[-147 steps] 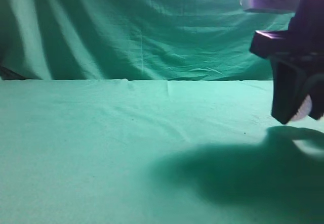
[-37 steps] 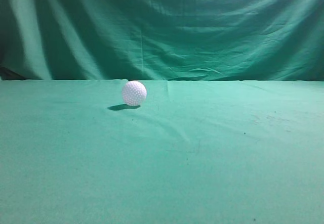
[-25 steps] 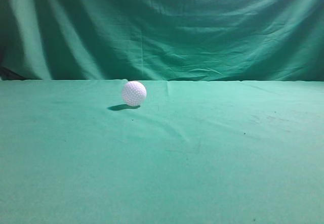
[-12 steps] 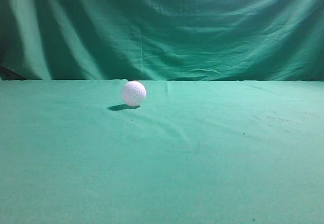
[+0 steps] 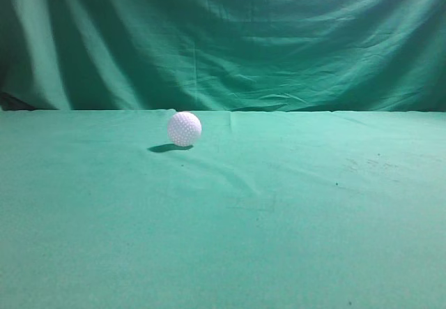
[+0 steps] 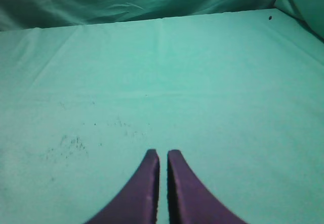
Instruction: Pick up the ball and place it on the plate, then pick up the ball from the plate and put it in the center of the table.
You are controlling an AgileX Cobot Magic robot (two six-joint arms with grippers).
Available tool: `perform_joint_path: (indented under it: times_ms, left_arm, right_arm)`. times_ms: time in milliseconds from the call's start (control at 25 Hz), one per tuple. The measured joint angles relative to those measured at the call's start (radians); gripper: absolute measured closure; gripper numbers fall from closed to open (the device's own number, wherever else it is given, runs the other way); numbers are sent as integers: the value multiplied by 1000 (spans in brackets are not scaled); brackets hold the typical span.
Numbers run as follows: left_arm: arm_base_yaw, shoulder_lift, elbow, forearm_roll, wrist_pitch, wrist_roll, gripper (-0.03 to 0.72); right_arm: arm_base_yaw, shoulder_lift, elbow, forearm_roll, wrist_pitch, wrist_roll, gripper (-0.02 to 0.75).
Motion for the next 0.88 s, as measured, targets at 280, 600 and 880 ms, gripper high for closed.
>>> perform_joint_path:
  times_ms: [280, 600, 880]
  left_arm:
    - [0, 0, 0, 0, -2, 0, 688]
    - [0, 0, 0, 0, -2, 0, 688]
    - [0, 0, 0, 0, -2, 0, 688]
  right_arm:
    - [0, 0, 0, 8, 6, -8, 689]
    - [0, 0, 0, 9, 8, -8, 689]
    - [0, 0, 0, 10, 8, -8, 689]
